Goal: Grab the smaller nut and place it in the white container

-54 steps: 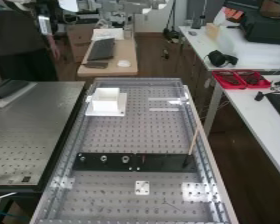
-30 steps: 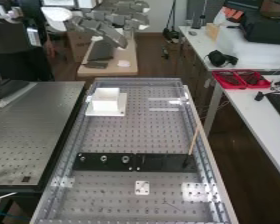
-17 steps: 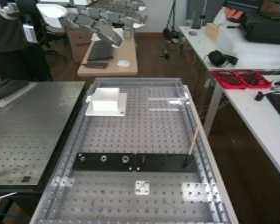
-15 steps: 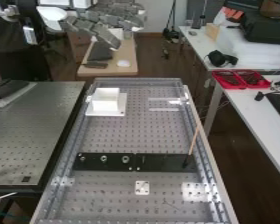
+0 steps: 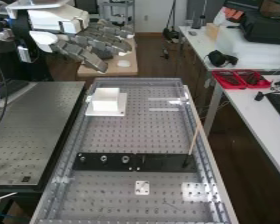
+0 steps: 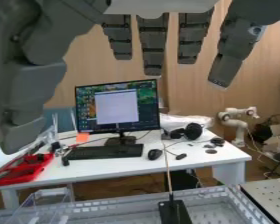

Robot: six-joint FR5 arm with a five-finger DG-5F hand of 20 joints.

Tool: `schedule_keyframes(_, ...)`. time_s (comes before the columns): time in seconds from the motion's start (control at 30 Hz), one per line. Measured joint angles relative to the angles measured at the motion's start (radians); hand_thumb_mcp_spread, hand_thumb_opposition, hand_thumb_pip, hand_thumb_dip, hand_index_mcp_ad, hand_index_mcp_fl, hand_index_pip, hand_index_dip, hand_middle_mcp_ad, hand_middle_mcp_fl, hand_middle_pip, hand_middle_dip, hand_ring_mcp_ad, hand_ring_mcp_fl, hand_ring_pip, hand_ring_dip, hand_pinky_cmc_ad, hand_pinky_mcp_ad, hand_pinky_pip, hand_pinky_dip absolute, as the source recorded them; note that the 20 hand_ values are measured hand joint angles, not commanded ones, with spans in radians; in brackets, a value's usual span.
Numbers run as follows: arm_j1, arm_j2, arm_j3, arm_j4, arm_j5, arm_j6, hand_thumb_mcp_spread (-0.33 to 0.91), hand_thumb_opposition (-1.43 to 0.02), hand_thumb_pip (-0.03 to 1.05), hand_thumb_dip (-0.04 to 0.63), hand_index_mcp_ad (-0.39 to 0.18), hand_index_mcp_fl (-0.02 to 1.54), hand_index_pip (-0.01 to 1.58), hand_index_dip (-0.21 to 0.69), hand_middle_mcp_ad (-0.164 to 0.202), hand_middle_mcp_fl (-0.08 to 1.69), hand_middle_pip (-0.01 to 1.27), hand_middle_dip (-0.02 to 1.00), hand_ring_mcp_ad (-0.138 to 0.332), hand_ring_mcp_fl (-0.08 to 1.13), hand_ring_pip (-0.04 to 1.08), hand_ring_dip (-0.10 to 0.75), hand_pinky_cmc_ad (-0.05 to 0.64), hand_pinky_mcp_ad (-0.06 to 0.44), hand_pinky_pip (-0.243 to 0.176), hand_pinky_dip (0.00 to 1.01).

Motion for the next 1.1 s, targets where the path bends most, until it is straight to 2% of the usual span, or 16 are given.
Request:
schedule_keyframes(0.13, -0.037, -0.002, -0.041, 0.034, -0.024, 0.006, 0.33, -0.71, 0.45, 0.087, -0.024, 0.04, 0.12, 0.049, 0.101, 0.13, 0.13, 0.22, 0.182, 0.01, 0.12, 0.079, 0.410, 0.346, -0.091, 0.57)
schedule_keyframes(0.27, -0.076, -0.009, -0.086, 0.070, -0.039, 0.007, 0.33, -0.72, 0.46, 0.112, -0.038, 0.05, 0.15, 0.049, 0.103, 0.13, 0.12, 0.23, 0.185, 0.01, 0.11, 0.079, 0.410, 0.346, -0.091, 0.57)
schedule_keyframes(0.53, -0.119, -0.029, -0.156, 0.134, -0.042, 0.005, 0.36, -0.72, 0.47, 0.126, -0.061, 0.06, 0.29, 0.049, 0.103, 0.13, 0.13, 0.24, 0.183, 0.01, 0.11, 0.084, 0.410, 0.346, -0.089, 0.54)
schedule_keyframes(0.77, -0.148, -0.054, -0.200, 0.178, -0.031, 0.004, 0.36, -0.73, 0.48, 0.141, -0.077, 0.05, 0.46, 0.047, 0.103, 0.13, 0.12, 0.24, 0.183, 0.01, 0.11, 0.087, 0.410, 0.346, -0.089, 0.53)
schedule_keyframes(1.03, -0.164, -0.083, -0.247, 0.222, -0.028, 0.002, 0.38, -0.76, 0.52, 0.140, -0.103, 0.10, 0.73, 0.047, 0.101, 0.13, 0.13, 0.24, 0.183, 0.01, 0.11, 0.087, 0.410, 0.346, -0.089, 0.51)
schedule_keyframes(1.1, -0.166, -0.086, -0.257, 0.233, -0.027, -0.001, 0.39, -0.77, 0.52, 0.159, -0.110, 0.10, 0.79, 0.045, 0.101, 0.13, 0.12, 0.24, 0.182, 0.01, 0.11, 0.087, 0.410, 0.346, -0.093, 0.49)
